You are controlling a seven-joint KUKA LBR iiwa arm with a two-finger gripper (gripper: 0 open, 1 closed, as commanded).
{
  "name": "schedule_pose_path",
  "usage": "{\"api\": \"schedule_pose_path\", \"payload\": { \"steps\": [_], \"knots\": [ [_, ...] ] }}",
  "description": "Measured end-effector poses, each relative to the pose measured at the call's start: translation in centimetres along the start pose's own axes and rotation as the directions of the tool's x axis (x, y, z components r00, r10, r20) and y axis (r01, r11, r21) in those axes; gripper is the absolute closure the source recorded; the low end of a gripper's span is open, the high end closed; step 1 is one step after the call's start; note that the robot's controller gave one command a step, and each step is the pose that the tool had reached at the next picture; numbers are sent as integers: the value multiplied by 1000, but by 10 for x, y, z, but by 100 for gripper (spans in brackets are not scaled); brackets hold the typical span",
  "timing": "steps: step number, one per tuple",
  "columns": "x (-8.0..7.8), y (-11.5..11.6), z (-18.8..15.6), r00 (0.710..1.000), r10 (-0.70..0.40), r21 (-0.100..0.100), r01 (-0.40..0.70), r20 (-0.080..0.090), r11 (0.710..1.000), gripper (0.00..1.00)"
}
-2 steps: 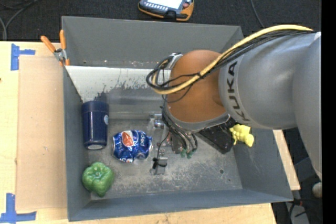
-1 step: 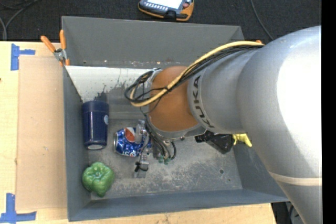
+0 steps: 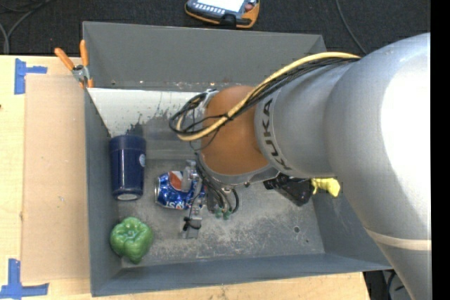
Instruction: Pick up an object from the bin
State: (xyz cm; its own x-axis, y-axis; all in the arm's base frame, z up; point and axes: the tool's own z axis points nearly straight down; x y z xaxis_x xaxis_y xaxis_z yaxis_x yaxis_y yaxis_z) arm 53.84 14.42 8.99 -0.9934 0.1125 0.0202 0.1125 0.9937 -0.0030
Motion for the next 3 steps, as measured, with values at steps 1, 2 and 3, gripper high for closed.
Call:
{"api": "schedule_pose_path", "payload": {
  "steps": [1, 2, 3],
  "knots": [
    [-75, 34, 19, 995, -101, -3, 101, 9, 995, 0],
    [-1, 5, -75, 998, -55, 2, 55, -4, 998, 0],
    [-57, 22, -79, 997, -76, -1, 76, 1, 997, 0]
  ]
}}
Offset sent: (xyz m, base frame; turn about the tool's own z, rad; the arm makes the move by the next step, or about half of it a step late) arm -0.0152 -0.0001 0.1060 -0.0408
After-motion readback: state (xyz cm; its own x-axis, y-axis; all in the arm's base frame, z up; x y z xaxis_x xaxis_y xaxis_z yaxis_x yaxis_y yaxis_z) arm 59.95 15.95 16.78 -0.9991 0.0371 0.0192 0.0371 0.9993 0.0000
